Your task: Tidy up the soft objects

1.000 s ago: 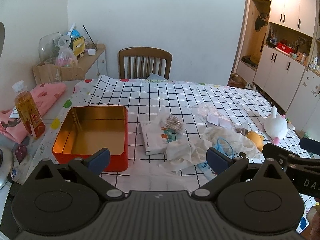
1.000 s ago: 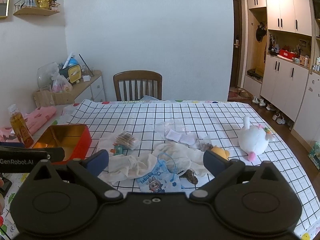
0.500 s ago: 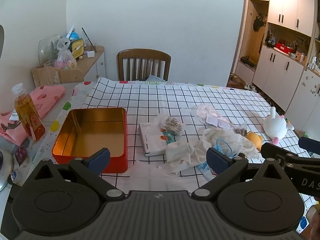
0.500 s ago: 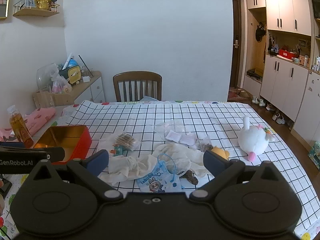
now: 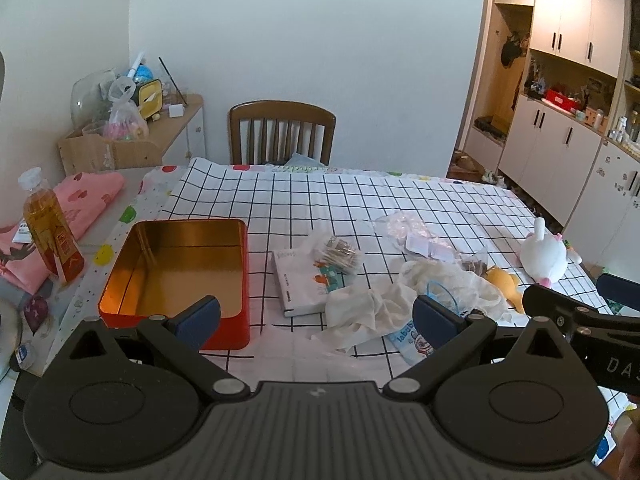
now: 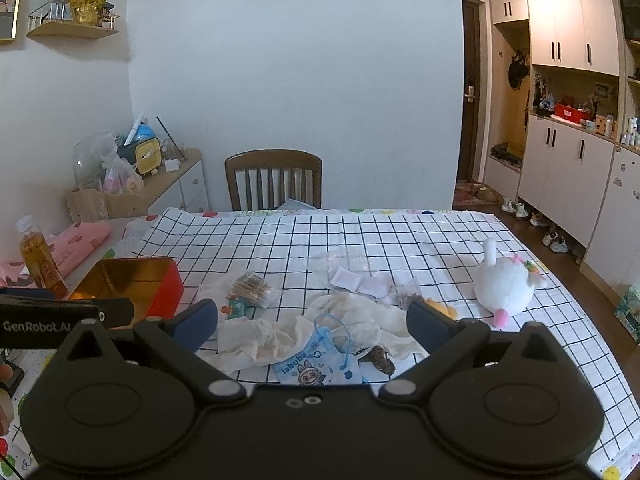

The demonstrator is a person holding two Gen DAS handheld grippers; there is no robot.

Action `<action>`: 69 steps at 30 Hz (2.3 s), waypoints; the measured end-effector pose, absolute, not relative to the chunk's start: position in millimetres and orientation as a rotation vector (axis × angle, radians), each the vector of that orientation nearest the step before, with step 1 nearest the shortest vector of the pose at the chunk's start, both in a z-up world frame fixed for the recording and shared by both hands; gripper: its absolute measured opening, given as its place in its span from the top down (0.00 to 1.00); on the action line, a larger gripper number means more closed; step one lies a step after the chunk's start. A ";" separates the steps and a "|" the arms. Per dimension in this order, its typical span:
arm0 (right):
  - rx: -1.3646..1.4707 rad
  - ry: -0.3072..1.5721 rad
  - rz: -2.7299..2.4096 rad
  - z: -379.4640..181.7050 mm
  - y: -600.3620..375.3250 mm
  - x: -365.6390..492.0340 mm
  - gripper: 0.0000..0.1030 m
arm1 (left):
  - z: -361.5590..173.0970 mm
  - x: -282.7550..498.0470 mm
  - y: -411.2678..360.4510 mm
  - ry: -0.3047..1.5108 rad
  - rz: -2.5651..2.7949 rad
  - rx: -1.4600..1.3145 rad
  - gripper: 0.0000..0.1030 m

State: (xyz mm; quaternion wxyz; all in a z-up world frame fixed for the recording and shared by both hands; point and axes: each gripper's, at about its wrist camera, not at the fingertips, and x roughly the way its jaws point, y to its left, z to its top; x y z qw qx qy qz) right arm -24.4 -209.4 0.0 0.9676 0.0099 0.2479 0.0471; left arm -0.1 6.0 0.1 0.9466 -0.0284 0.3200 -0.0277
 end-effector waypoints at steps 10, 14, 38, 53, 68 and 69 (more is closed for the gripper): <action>0.013 0.492 0.070 0.9 -212.1 -28.3 0.02 | 1.7 -0.5 1.2 0.628 -0.106 -0.059 0.00; 0.003 0.496 0.070 -1.8 -215.1 -23.7 0.02 | -0.4 8.2 -1.0 0.622 -0.109 -0.054 0.00; -0.051 0.725 0.243 -72.9 -296.5 91.5 0.16 | -98.8 106.8 -48.5 0.834 -0.121 0.010 0.00; -0.219 0.870 0.462 -126.5 -252.5 110.9 0.31 | -141.9 146.4 -60.2 0.916 -0.088 0.055 0.01; -0.245 0.884 0.460 -140.6 -241.4 118.3 0.66 | -153.5 156.6 -64.4 0.955 -0.115 0.066 0.34; -0.246 0.880 0.457 -139.8 -241.5 118.0 0.69 | -153.4 156.4 -64.8 0.955 -0.114 0.069 0.36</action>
